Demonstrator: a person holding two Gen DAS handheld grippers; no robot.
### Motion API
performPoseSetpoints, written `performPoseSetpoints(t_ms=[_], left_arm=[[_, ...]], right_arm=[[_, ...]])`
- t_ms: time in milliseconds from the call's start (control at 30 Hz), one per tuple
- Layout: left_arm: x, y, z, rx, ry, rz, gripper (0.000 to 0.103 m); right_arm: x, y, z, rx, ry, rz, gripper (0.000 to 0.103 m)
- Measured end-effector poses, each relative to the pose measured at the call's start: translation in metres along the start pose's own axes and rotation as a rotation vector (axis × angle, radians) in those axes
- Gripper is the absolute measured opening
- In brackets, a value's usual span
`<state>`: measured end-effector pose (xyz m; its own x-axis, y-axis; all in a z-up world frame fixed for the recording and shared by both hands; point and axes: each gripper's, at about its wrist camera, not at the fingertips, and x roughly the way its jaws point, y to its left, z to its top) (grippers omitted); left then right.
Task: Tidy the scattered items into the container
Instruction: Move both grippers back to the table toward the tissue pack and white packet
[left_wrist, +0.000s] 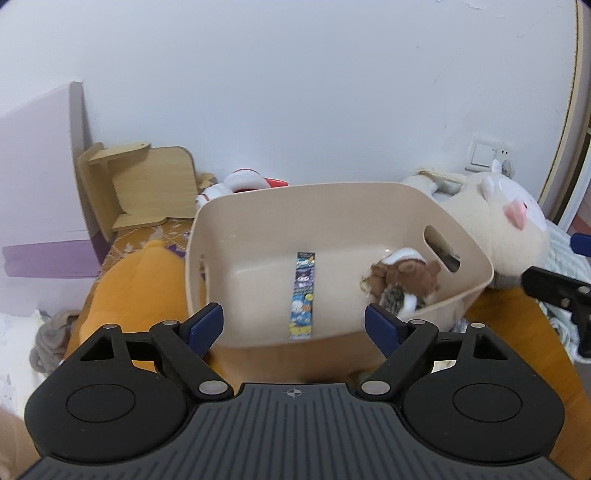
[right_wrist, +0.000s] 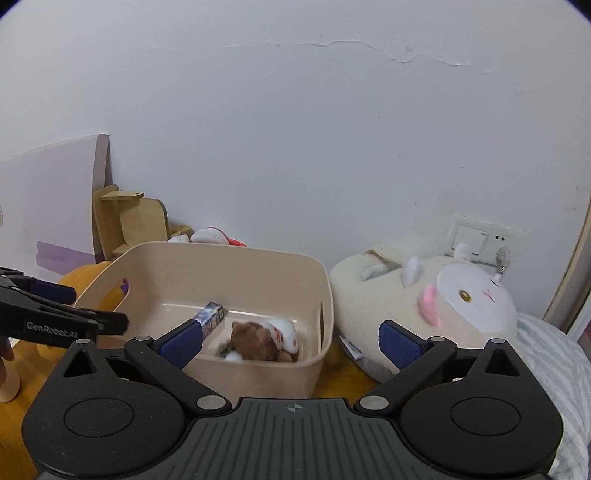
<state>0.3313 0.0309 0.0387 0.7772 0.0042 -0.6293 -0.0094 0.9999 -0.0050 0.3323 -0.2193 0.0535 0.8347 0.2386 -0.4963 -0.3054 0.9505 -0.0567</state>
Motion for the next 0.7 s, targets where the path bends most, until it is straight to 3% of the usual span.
performPoseSetpoints(t_ms=[400,700], left_arm=[[-0.038,0.010,-0.048,0.023,-0.007,0.003,0.085],[-0.045,0.006,-0.103,0.011,0.091,-0.026,0.085]], right_arm=[[-0.027,-0.011,-0.044,-0.002,0.011,-0.007,0.103],[-0.022,-0.013,-0.082,0.023,0.090,-0.001,0.103]])
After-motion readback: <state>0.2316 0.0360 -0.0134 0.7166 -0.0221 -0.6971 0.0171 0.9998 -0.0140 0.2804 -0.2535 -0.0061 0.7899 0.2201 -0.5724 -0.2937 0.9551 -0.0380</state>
